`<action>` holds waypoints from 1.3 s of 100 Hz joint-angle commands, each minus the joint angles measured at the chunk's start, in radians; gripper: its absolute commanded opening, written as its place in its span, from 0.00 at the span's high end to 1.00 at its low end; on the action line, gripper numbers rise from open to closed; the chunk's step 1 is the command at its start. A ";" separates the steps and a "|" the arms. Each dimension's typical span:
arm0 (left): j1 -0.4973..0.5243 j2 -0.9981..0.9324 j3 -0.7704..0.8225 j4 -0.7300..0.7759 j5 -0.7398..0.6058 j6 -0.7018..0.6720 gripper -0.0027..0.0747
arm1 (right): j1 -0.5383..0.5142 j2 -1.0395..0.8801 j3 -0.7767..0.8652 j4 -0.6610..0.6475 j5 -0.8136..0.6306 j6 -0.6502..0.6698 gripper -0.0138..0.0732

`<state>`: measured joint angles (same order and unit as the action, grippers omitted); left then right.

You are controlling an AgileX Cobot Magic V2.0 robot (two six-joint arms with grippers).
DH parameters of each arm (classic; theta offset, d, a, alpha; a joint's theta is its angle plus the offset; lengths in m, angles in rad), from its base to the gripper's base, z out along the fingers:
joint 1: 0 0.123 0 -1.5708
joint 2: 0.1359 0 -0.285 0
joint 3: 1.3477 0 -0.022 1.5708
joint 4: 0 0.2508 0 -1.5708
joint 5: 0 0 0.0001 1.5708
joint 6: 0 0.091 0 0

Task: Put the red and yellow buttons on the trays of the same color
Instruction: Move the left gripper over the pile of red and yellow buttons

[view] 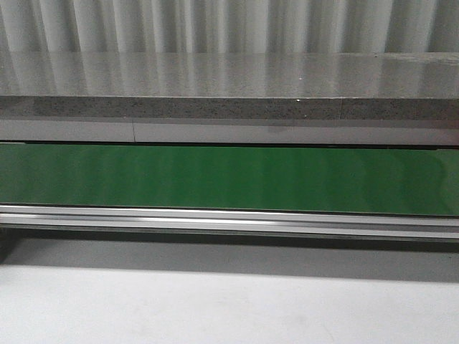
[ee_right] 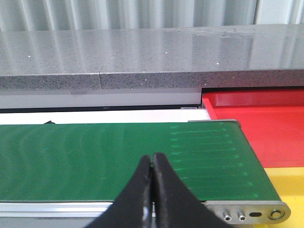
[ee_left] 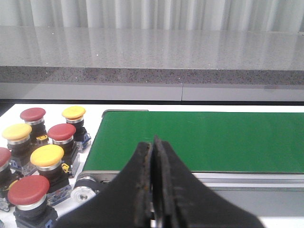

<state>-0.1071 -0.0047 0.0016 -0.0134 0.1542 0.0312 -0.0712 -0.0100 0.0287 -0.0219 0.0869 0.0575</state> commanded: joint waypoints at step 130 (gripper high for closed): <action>0.002 0.128 -0.375 0.163 0.313 0.023 0.99 | -0.005 -0.015 -0.020 0.000 -0.075 -0.005 0.92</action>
<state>-0.1071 0.0540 -0.2741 0.1738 0.4468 0.0553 -0.0712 -0.0100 0.0287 -0.0219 0.0869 0.0575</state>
